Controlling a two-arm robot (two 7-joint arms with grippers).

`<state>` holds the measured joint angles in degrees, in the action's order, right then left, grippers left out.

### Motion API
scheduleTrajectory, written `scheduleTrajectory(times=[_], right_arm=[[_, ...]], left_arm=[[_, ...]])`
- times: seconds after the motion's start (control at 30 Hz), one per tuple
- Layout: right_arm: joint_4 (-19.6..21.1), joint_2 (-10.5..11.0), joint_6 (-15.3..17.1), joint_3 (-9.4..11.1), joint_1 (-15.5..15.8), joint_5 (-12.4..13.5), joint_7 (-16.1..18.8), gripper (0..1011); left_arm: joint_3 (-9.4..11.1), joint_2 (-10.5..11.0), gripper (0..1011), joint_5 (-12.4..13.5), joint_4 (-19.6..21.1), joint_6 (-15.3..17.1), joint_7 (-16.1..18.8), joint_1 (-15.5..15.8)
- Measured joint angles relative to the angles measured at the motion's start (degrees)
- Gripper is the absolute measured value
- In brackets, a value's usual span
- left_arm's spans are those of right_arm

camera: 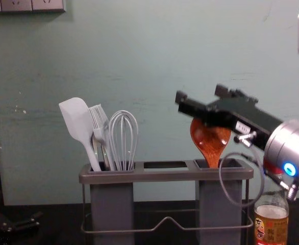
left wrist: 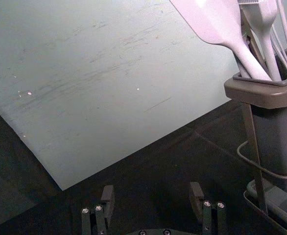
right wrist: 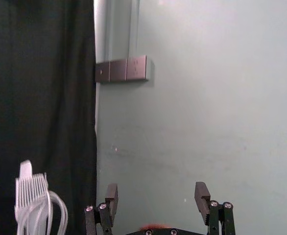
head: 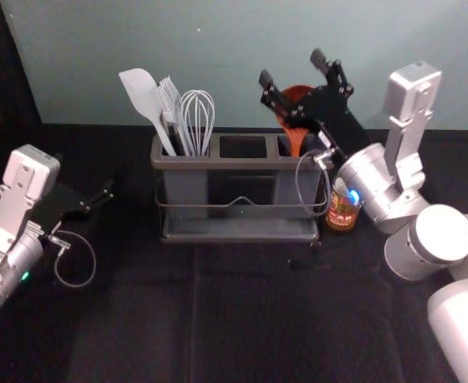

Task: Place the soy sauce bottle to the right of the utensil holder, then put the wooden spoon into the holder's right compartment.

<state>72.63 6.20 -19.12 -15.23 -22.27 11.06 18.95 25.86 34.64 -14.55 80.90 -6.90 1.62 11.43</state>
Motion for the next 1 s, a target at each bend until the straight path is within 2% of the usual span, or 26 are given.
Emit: scheduleTrajectory(times=[0.07, 0.13, 0.17, 0.23, 0.37, 0.47, 0.57, 0.77, 0.8, 0.87, 0.9, 1.0], right_arm=[[1.4, 0.2, 0.3, 0.1, 0.4, 0.0, -0.3, 1002], [5.0, 0.9, 1.0, 0.3, 1.8, -0.2, -0.7, 1002], [5.0, 0.9, 1.0, 0.3, 1.8, -0.2, -0.7, 1002], [8.8, 1.8, 1.8, 0.4, 3.9, -0.4, -1.1, 1002], [12.6, 2.9, 2.3, 0.7, 6.4, -0.5, -1.3, 1002], [16.7, 4.0, 2.3, 1.3, 9.9, -0.3, -1.6, 1002], [19.2, 4.7, 2.3, 1.8, 12.2, 0.0, -1.7, 1002], [25.6, 6.7, 1.4, 2.7, 19.3, 0.4, -1.6, 1002], [25.6, 6.7, 1.4, 2.7, 19.3, 0.4, -1.6, 1002], [28.3, 7.7, 0.7, 3.0, 22.9, 0.0, -1.7, 1002], [28.3, 7.7, 0.7, 3.0, 22.9, 0.0, -1.7, 1002], [31.0, 8.6, -0.1, 3.7, 27.2, -0.5, -2.0, 1002]], left_arm=[[0.0, 0.0, 1005, 0.0, 0.0, 0.0, 0.0, 0.0], [0.0, 0.0, 1005, 0.0, 0.0, 0.0, 0.0, 0.0], [0.0, 0.0, 1005, 0.0, 0.0, 0.0, 0.0, 0.0], [0.0, 0.0, 1005, 0.0, 0.0, 0.0, 0.0, 0.0], [0.0, 0.0, 1005, 0.0, 0.0, 0.0, 0.0, 0.0], [0.0, 0.0, 1005, 0.0, 0.0, 0.0, 0.0, 0.0], [0.0, 0.0, 1005, 0.0, 0.0, 0.0, 0.0, 0.0], [0.0, 0.0, 1005, 0.0, 0.0, 0.0, 0.0, 0.0], [0.0, 0.0, 1005, 0.0, 0.0, 0.0, 0.0, 0.0], [0.0, 0.0, 1005, 0.0, 0.0, 0.0, 0.0, 0.0], [0.0, 0.0, 1005, 0.0, 0.0, 0.0, 0.0, 0.0], [0.0, 0.0, 1005, 0.0, 0.0, 0.0, 0.0, 0.0]])
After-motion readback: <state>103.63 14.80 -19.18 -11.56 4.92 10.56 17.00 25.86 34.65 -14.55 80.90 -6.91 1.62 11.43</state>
